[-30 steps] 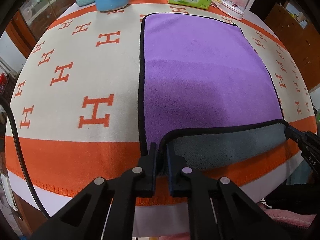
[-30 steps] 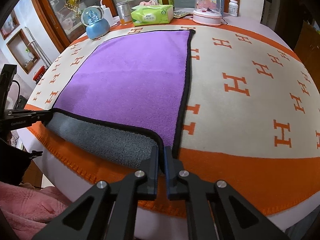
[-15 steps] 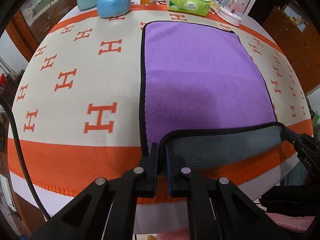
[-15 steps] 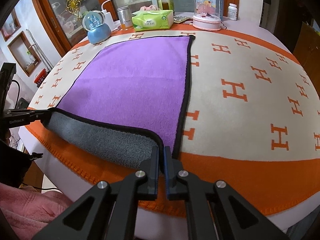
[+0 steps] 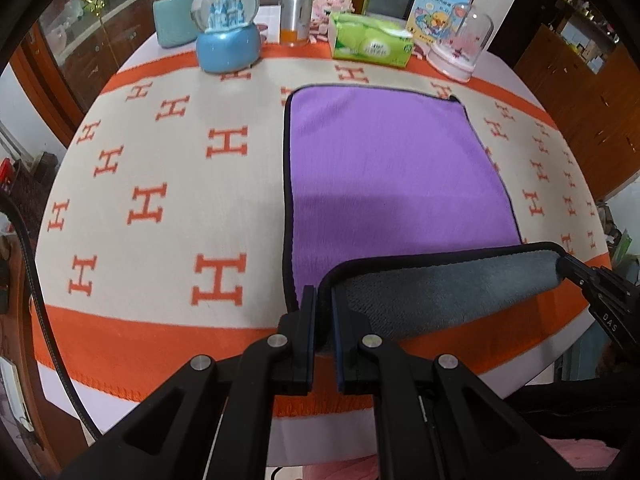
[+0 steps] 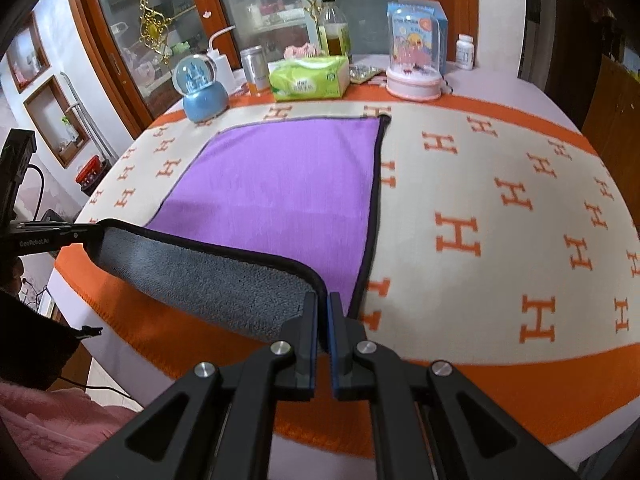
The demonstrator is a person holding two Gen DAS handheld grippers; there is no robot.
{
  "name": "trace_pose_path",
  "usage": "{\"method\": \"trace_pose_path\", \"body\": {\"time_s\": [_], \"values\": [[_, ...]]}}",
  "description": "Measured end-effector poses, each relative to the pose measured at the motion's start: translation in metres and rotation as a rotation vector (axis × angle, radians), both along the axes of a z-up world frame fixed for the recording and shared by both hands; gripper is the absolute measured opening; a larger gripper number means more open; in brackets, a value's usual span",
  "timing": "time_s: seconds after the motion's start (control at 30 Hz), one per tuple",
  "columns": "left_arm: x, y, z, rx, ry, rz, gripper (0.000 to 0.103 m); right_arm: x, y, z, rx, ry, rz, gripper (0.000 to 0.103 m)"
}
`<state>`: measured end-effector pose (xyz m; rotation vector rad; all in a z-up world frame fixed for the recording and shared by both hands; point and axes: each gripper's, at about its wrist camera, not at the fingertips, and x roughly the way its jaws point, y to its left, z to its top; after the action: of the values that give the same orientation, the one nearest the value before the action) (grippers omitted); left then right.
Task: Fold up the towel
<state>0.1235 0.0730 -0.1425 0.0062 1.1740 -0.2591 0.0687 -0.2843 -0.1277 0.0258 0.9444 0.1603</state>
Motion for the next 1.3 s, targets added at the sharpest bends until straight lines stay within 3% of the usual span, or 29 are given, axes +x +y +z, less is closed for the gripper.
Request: {"method": "trace_pose_path", "body": {"time_s": [0.33,0.73,1.3], "values": [[0.031,-0.001,0.038,0.000,-0.083,-0.011,0.005,0.036,-0.003,0.035,-0.014,-0.087,0.020,0.004],[0.099,-0.009,0.063,0.004,-0.166,0.010,0.005,0.094,-0.008,0.053,-0.039,-0.161,0.007,0.004],[0.174,-0.017,0.026,0.001,-0.223,0.050,0.005,0.161,0.001,0.026,-0.175,-0.298,-0.068,0.004]]}}
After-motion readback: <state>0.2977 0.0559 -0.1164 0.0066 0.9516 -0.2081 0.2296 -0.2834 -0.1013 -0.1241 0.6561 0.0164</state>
